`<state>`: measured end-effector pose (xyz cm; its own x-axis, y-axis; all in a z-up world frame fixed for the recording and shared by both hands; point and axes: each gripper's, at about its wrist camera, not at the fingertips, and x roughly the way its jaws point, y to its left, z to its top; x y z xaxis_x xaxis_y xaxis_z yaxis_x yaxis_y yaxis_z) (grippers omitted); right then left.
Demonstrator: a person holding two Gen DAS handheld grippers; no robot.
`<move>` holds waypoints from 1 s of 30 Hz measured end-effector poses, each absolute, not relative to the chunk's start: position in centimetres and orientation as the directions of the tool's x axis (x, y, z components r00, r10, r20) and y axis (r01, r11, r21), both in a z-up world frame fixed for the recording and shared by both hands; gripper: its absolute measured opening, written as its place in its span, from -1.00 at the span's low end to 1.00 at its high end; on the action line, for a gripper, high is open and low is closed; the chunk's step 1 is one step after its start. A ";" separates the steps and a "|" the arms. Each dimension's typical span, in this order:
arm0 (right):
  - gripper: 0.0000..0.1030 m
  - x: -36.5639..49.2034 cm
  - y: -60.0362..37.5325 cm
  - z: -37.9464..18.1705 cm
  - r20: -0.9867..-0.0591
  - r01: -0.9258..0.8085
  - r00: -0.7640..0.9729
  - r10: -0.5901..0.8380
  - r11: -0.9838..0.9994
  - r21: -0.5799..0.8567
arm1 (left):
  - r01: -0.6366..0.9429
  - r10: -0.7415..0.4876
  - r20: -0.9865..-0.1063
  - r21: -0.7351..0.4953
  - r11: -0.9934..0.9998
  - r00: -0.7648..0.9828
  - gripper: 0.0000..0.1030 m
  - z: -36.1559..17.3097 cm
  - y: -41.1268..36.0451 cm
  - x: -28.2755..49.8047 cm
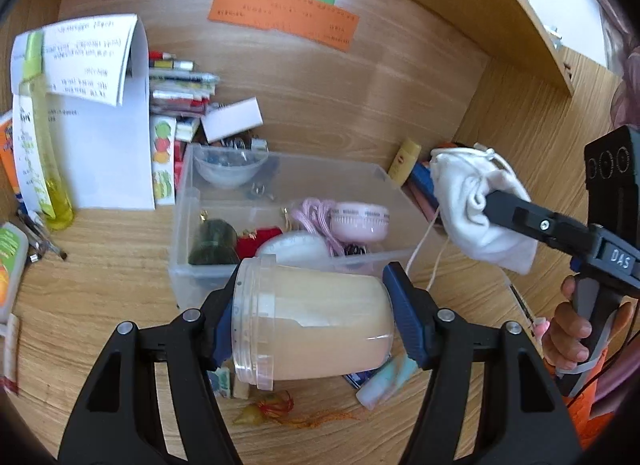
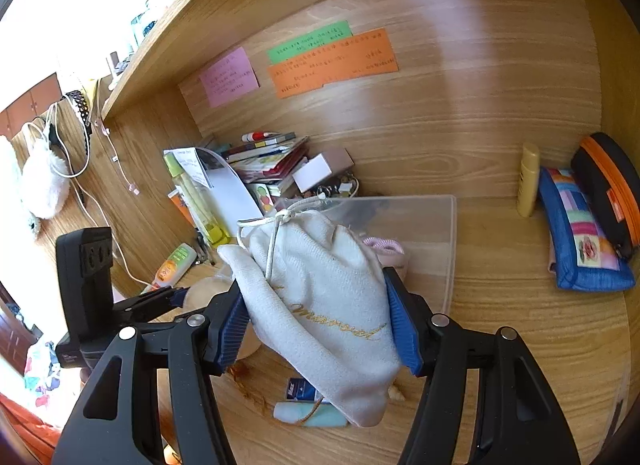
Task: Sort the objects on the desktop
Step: 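Carry the cream cup and cloth bag up over the clear box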
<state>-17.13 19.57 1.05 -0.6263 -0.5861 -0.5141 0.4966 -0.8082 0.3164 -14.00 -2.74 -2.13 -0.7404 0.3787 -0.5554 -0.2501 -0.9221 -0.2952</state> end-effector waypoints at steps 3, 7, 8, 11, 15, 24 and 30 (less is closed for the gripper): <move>0.13 -17.7 19.3 1.3 -0.507 0.499 -0.627 -0.591 -0.805 0.321 | -0.240 0.365 -0.541 -0.289 -0.927 -0.757 0.27 -1.3 -3.3 -14.2; 0.13 -18.6 19.0 1.7 -0.504 0.500 -0.629 -0.591 -0.805 0.319 | -0.238 0.358 -0.521 -0.284 -0.929 -0.775 0.27 -0.3 -3.9 -14.9; 0.13 -18.9 18.9 1.8 -0.504 0.500 -0.630 -0.591 -0.805 0.319 | -0.238 0.355 -0.518 -0.281 -0.930 -0.778 0.27 -0.2 -4.0 -15.0; 0.13 -19.7 18.6 1.9 -0.505 0.498 -0.630 -0.590 -0.806 0.321 | -0.234 0.347 -0.511 -0.273 -0.933 -0.787 0.27 0.2 -4.1 -16.0; 0.13 -20.8 18.1 1.9 -0.509 0.492 -0.635 -0.582 -0.812 0.316 | -0.230 0.346 -0.506 -0.278 -0.933 -0.790 0.27 0.3 -4.4 -17.4; 0.13 -24.3 17.7 1.2 -0.539 0.438 -0.648 -0.538 -0.842 0.314 | -0.216 0.346 -0.519 -0.294 -0.931 -0.781 0.27 0.2 -4.5 -21.3; 0.13 -26.7 17.8 -0.5 -0.590 0.379 -0.651 -0.477 -0.878 0.292 | -0.193 0.327 -0.554 -0.288 -0.938 -0.766 0.27 -0.9 -4.2 -24.2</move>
<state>-26.72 17.85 -0.53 -0.6509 -0.4771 -0.5905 0.3791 -0.8782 0.2916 -24.17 -4.16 -0.94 -0.7657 0.3275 -0.5535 -0.1929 -0.9380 -0.2880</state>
